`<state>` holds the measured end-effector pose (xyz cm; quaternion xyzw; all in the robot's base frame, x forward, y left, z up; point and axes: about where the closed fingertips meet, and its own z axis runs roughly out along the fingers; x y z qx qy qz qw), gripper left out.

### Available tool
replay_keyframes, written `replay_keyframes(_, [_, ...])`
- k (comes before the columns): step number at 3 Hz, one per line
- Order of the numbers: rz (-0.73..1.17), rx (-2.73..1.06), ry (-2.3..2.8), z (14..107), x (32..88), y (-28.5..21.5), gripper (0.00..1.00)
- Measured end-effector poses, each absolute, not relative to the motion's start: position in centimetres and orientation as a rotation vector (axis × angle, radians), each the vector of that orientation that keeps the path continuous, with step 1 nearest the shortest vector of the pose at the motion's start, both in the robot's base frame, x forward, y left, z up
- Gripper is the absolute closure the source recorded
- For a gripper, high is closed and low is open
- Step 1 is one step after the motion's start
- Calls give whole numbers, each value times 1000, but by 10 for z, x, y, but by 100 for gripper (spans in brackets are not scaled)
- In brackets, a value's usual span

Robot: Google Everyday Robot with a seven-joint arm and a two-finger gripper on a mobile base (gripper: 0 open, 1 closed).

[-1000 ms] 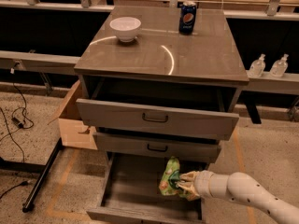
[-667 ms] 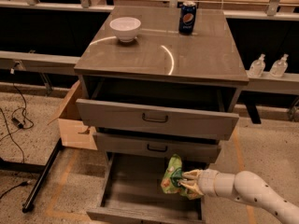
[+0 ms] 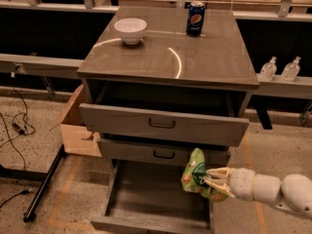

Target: Pick green rice chip bag from bottom drawer and place on counter

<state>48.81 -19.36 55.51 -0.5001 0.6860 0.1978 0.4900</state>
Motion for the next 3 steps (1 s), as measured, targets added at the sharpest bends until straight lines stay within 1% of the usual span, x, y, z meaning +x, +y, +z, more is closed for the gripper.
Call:
replay_keyframes(1, [505, -1199, 1601, 622, 484, -211, 100])
replay_keyframes(3, [542, -1199, 1488, 759, 498, -232, 100])
